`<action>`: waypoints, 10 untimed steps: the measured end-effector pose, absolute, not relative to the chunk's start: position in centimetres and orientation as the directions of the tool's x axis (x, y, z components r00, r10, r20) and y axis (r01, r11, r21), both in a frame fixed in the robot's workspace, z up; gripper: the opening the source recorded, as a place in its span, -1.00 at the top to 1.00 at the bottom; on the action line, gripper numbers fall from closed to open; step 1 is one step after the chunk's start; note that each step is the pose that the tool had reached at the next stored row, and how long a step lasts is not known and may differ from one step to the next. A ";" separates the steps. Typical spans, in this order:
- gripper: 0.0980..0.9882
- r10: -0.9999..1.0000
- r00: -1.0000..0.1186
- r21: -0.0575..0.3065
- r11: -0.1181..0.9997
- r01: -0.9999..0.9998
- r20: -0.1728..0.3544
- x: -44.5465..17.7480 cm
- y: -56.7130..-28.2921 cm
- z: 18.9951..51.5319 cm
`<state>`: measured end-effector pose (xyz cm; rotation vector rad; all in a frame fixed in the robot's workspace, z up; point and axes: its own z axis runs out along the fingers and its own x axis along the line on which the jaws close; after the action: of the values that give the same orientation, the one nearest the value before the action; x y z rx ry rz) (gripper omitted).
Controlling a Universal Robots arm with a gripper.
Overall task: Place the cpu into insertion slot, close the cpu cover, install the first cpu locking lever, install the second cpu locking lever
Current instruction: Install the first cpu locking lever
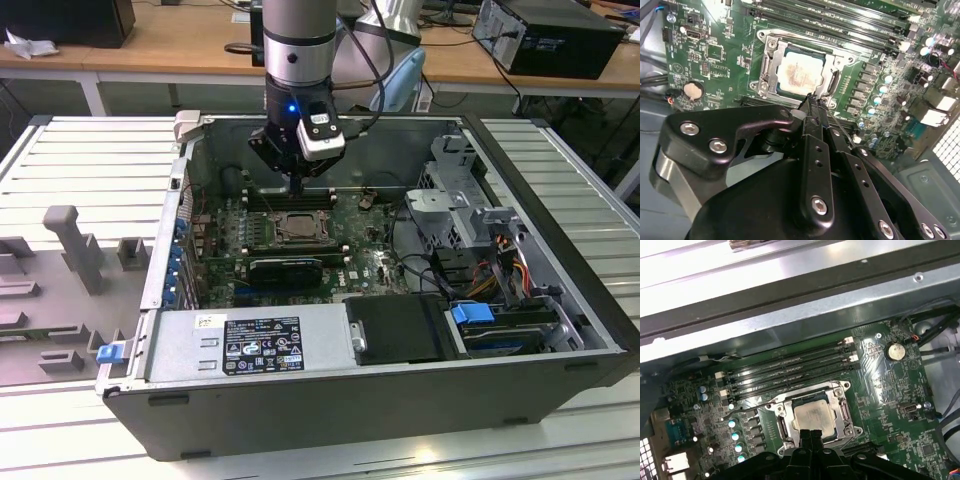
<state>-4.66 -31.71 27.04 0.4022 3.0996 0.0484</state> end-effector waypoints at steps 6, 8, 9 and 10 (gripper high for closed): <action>0.98 0.200 -0.980 0.033 0.979 0.200 -0.012 -4.7 -31.7 27.0; 0.98 0.182 -0.983 0.033 0.983 0.182 -0.011 -4.7 -31.7 27.0; 0.98 0.173 -0.985 0.033 0.984 0.172 -0.012 -4.7 -31.7 27.0; 0.98 0.165 -0.986 0.033 0.986 0.165 -0.012 -4.7 -31.7 27.0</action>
<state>-4.66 -31.71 27.04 0.2590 3.1162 0.0495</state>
